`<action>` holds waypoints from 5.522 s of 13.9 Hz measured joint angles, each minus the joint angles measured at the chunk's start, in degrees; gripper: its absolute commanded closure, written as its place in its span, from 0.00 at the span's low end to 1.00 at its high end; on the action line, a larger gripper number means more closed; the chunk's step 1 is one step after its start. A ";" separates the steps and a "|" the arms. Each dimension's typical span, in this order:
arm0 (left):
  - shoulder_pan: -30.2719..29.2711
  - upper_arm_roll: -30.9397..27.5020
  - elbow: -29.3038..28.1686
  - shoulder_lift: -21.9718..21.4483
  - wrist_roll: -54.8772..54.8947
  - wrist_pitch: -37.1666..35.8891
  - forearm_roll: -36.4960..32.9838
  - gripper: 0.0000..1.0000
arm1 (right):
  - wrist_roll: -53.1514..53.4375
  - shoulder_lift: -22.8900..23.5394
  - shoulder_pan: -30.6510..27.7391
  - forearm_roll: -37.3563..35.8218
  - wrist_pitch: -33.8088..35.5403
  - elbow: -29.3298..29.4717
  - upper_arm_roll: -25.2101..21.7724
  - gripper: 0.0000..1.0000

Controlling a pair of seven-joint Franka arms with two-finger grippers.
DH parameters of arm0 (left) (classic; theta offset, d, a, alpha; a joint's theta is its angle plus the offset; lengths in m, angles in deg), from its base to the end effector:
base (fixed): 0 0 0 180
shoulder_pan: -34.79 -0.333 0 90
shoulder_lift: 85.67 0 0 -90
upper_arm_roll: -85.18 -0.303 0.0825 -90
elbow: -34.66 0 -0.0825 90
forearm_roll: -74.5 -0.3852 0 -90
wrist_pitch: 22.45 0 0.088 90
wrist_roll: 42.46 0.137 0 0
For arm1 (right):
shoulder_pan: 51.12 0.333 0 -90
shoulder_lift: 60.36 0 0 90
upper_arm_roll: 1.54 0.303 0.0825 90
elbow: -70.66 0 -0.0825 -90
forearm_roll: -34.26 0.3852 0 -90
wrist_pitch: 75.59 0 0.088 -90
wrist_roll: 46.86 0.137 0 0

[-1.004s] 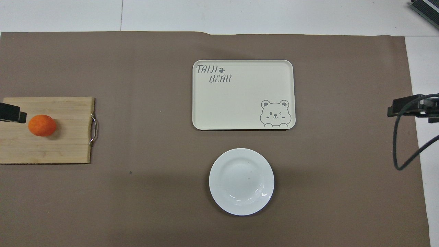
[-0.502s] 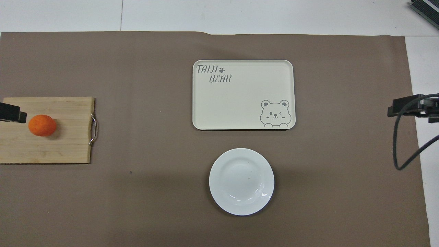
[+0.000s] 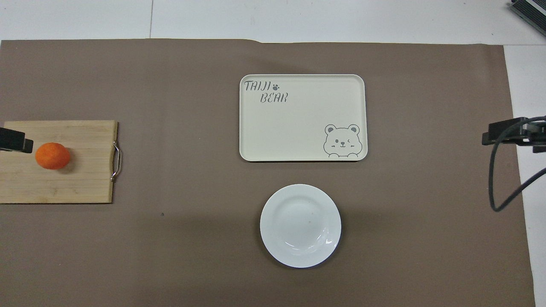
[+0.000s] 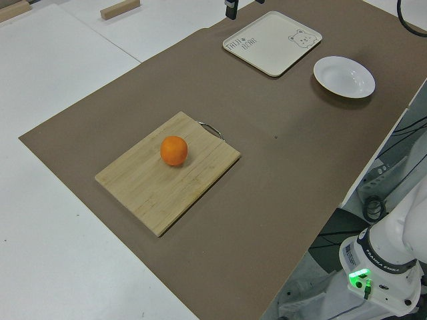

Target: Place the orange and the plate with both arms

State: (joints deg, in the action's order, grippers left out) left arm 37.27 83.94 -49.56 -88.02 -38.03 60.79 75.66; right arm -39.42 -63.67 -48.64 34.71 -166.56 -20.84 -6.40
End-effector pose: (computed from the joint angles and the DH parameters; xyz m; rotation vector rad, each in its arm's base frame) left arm 0.5307 -0.0142 0.6404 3.1170 -0.1585 0.0382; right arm 0.5414 -0.0227 0.6022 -3.1144 0.2674 -0.0746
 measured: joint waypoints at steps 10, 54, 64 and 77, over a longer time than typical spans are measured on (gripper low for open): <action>0.03 0.12 0.00 0.00 0.00 0.00 0.00 0.00 | 0.00 0.00 0.00 0.00 0.00 0.00 0.00 0.00; -15.59 -0.12 -32.84 14.45 22.11 49.74 0.11 1.00 | 0.00 0.00 0.00 0.00 0.05 0.04 0.00 0.00; 12.27 2.26 -32.17 4.13 0.02 43.70 0.19 1.00 | 0.00 0.00 -0.17 0.00 0.05 0.04 -0.22 0.00; 45.46 2.63 -32.54 12.80 -33.85 53.87 6.84 0.93 | -3.48 -0.07 0.20 0.34 3.40 -0.11 0.53 0.00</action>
State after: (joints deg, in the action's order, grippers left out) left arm 82.74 86.57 -82.10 -75.22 -71.88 114.66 82.50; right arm -42.90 -63.74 -48.44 35.06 -163.16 -20.96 -5.88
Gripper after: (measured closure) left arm 0.216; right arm 0.000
